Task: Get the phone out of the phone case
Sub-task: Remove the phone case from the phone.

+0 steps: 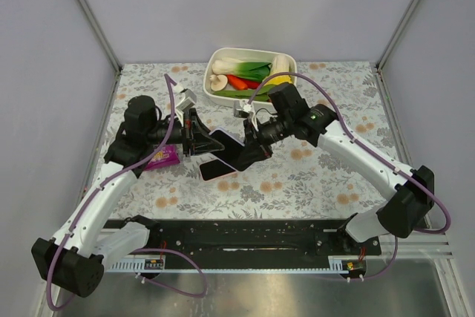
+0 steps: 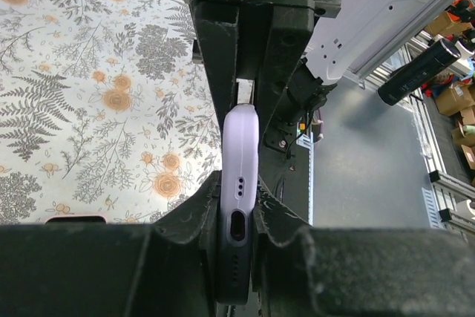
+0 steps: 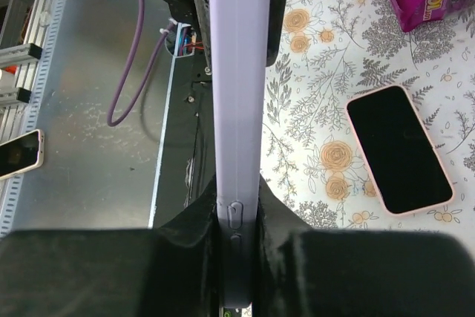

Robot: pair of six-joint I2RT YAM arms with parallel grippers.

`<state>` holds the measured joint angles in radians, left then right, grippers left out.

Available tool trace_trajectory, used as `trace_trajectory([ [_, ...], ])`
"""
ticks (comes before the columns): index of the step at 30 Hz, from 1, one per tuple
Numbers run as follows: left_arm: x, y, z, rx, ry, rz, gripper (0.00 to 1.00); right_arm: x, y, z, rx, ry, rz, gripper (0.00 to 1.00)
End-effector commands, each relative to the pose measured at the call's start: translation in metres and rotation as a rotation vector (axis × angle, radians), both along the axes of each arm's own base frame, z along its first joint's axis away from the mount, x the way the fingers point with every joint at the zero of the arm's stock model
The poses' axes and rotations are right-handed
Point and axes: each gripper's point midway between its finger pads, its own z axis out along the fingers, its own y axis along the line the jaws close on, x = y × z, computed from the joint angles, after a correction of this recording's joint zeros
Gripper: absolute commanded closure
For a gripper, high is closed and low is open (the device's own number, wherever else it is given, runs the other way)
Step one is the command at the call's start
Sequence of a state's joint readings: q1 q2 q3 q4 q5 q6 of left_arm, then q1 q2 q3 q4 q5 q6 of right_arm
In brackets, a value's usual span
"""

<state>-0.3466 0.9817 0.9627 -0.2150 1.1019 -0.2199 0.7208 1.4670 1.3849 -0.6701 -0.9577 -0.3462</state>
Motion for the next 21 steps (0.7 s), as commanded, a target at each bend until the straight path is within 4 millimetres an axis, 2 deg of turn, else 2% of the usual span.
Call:
trace_trajectory([
  [1, -0.003, 0.0, 0.037, -0.073, -0.143, -0.015, 1.0, -0.006, -0.002, 0.014, 0.068, -0.042, 0.034, 1.0],
  [2, -0.002, 0.0, 0.036, -0.072, -0.138, -0.014, 0.9, -0.006, -0.003, 0.013, 0.068, -0.045, 0.032, 1.0],
  [5, -0.009, 0.0, 0.035, -0.076, -0.134, -0.049, 0.45, -0.006, -0.008, 0.015, 0.075, -0.048, 0.025, 1.0],
  [6, -0.011, 0.0, 0.037, -0.078, -0.136, -0.055, 0.17, -0.006, -0.009, 0.015, 0.073, -0.054, 0.023, 1.0],
  [7, -0.012, 0.0, 0.038, -0.08, -0.136, -0.059, 0.05, -0.007, -0.01, 0.014, 0.071, -0.06, 0.024, 1.0],
  [8, -0.013, 0.0, 0.041, -0.084, -0.134, -0.059, 0.01, -0.006, -0.011, 0.013, 0.068, -0.066, 0.02, 1.0],
  [10, -0.013, 0.001, 0.047, -0.089, -0.129, -0.053, 0.01, -0.005, -0.013, 0.013, 0.063, -0.086, 0.006, 1.0],
  [14, 0.0, -0.002, 0.056, -0.105, -0.066, 0.007, 0.02, 0.0, -0.016, 0.012, 0.049, -0.123, -0.023, 1.0],
  [21, 0.016, -0.012, 0.06, -0.187, 0.098, 0.018, 0.24, 0.008, -0.016, 0.017, 0.046, -0.166, -0.059, 1.0],
])
